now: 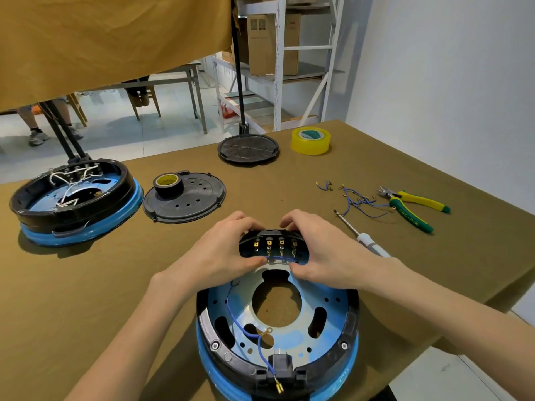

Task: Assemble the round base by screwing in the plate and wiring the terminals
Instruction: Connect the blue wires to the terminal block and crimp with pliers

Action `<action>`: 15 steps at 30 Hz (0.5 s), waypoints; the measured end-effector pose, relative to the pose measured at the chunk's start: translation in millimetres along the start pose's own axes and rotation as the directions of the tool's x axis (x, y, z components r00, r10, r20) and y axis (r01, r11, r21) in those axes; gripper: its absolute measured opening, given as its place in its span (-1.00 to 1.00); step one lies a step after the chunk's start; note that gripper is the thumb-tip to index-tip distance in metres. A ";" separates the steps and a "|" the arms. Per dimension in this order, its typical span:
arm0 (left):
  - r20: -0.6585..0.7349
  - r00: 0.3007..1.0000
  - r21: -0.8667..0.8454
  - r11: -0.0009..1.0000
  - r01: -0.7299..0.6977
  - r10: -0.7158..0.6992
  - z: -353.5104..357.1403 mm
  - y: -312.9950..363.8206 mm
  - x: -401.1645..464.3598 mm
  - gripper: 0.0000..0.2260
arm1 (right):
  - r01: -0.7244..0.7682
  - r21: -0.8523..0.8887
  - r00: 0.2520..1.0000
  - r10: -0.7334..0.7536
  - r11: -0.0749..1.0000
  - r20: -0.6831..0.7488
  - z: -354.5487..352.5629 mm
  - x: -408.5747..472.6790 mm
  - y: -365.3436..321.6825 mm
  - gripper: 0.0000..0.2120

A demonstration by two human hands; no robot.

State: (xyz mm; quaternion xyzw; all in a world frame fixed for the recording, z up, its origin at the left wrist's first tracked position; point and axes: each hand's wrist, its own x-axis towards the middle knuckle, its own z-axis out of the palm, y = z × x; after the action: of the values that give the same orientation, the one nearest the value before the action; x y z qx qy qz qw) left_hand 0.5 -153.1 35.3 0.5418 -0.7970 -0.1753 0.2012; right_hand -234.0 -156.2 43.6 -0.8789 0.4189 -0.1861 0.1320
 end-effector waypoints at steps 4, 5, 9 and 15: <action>0.114 0.991 -0.121 0.989 0.086 -0.072 -25.8 -9.1 -15.0 -0.45 | 0.026 -0.150 1.000 -0.026 0.988 0.003 6.0 6.7 -5.4 -0.35; 0.104 0.991 -0.108 0.990 0.096 -0.085 -30.4 -8.4 -18.8 -0.53 | 0.036 -0.146 0.999 -0.038 0.989 -0.013 7.6 12.8 -7.1 -0.32; 0.034 0.994 0.202 0.975 0.095 -0.104 -34.3 5.3 -28.4 -0.82 | 0.074 -0.112 0.997 -0.071 0.991 0.029 13.5 31.3 -11.0 -0.48; -0.016 0.993 0.371 0.921 0.117 -0.120 -10.6 18.4 -14.5 -0.76 | 0.019 -0.042 1.000 -0.019 0.999 0.008 19.0 30.1 -4.8 -0.62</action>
State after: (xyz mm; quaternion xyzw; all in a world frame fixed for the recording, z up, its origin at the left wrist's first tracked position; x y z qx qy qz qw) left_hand -3.9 -133.7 51.6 0.6167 -0.7822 -0.0354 0.0815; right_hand -204.9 -175.4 35.0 -0.8861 0.4140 -0.1751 0.1133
